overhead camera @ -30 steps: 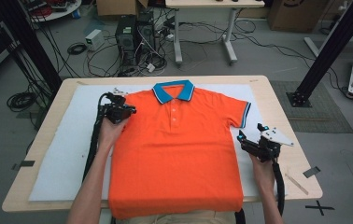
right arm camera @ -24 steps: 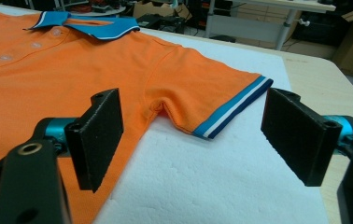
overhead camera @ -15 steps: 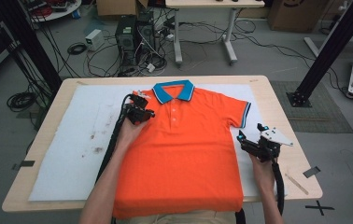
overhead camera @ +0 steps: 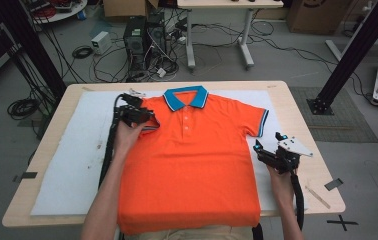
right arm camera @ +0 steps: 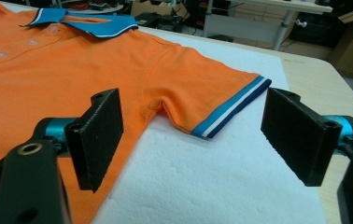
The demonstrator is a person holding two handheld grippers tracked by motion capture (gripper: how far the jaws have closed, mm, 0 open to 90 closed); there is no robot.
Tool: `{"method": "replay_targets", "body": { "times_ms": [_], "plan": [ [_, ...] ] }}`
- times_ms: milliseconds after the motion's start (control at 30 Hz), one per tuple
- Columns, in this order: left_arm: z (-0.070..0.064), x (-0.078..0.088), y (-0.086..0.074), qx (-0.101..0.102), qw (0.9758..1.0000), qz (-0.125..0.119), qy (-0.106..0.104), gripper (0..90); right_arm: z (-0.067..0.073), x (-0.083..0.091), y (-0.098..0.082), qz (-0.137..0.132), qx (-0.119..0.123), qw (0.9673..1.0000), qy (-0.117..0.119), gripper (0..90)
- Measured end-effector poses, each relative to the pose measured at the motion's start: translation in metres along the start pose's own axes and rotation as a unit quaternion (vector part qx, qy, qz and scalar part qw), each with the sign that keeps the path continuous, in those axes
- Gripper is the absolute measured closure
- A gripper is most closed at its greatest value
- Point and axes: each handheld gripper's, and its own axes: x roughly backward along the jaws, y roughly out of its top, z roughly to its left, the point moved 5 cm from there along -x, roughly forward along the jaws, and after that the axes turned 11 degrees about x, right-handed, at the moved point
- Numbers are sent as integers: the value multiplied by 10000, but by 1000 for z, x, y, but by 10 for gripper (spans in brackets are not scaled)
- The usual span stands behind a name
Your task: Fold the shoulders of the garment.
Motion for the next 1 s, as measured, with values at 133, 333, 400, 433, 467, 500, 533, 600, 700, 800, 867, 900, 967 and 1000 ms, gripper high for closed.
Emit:
{"method": "replay_targets", "body": {
  "times_ms": [133,333,400,433,467,500,533,600,700,800,867,900,967,1000],
  "plan": [
    [31,7,-8,191,9993,181,277,640,0,0,0,9,41,10000,-37,215],
    [42,-2,-12,736,9969,254,-104,601,1,0,0,43,51,10000,-50,215],
    [43,-7,-10,824,9962,268,-90,591,1,-1,0,37,63,10000,-60,215],
    [42,-10,-9,835,9961,263,-71,591,1,-1,0,37,63,10000,-60,215],
    [42,-16,-8,842,9961,262,-28,586,1,-1,0,38,68,10000,-62,214],
    [42,-16,-8,842,9961,262,-28,595,1,-1,0,41,63,10000,-62,215],
    [42,-21,-11,781,9963,361,42,613,1,-1,0,40,65,10000,-57,215],
    [42,-25,-16,723,9959,546,82,689,1,-1,0,38,59,10000,-59,215],
    [37,-24,-18,572,9974,437,-51,838,1,-1,0,40,67,10000,-61,215],
    [24,-20,-16,424,9978,273,-429,875,1,-1,0,39,63,10000,-67,215],
    [10,-17,-14,259,9969,229,-710,879,1,-1,0,37,85,9999,-76,215],
    [3,-17,-14,152,9961,223,-837,879,1,-1,0,34,98,9999,-74,215],
    [-12,-18,-16,-63,9946,252,-1008,879,1,-1,1,38,98,9999,-77,215],
    [-18,-21,-17,-198,9942,311,-1011,879,1,-1,0,44,104,9999,-80,215]
  ]
}}
